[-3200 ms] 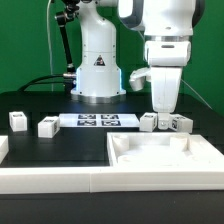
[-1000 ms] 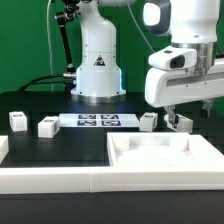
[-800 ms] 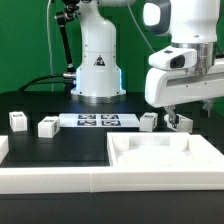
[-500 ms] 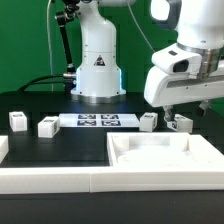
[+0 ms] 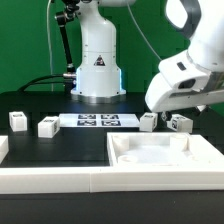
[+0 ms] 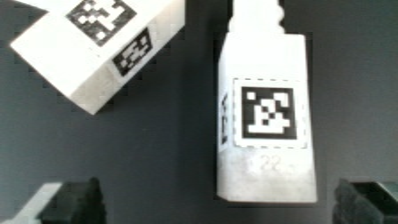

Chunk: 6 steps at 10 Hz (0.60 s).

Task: Assemble square table

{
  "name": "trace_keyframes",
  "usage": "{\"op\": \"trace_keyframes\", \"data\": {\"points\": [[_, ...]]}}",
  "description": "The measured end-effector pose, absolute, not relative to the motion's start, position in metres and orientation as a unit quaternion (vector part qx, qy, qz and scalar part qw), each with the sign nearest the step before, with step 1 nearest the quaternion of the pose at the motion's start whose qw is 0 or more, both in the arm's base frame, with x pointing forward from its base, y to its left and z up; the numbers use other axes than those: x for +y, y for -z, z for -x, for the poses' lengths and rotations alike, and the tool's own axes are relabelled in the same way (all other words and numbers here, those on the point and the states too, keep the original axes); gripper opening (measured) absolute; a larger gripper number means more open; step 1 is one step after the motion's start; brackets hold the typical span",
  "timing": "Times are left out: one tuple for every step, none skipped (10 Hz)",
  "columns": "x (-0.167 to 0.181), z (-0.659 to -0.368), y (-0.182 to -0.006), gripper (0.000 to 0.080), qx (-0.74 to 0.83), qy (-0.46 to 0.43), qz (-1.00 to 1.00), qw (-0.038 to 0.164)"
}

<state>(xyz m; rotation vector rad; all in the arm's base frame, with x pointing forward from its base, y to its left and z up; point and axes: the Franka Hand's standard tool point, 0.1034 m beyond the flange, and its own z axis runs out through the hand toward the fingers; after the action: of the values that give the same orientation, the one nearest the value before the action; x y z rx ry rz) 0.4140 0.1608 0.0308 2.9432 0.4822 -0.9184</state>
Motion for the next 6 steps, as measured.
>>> {"op": "trace_keyframes", "data": {"points": [[0.1592, -0.4072, -0.0314, 0.0649, 0.155, 0.333, -0.93, 0.016], [0.1602, -0.4065, -0.0291, 0.0649, 0.155, 0.364, -0.918, 0.019], [0.1618, -0.4082, -0.0261, 0.0649, 0.155, 0.378, -0.912, 0.019], [0.1615, -0.4023, -0.0267, 0.0649, 0.156, 0.412, -0.897, 0.024], [0.1633, -0.4011, -0.0237, 0.0649, 0.157, 0.44, -0.884, 0.027], [0.1648, -0.4026, -0.0216, 0.0649, 0.157, 0.455, -0.876, 0.028]]}}
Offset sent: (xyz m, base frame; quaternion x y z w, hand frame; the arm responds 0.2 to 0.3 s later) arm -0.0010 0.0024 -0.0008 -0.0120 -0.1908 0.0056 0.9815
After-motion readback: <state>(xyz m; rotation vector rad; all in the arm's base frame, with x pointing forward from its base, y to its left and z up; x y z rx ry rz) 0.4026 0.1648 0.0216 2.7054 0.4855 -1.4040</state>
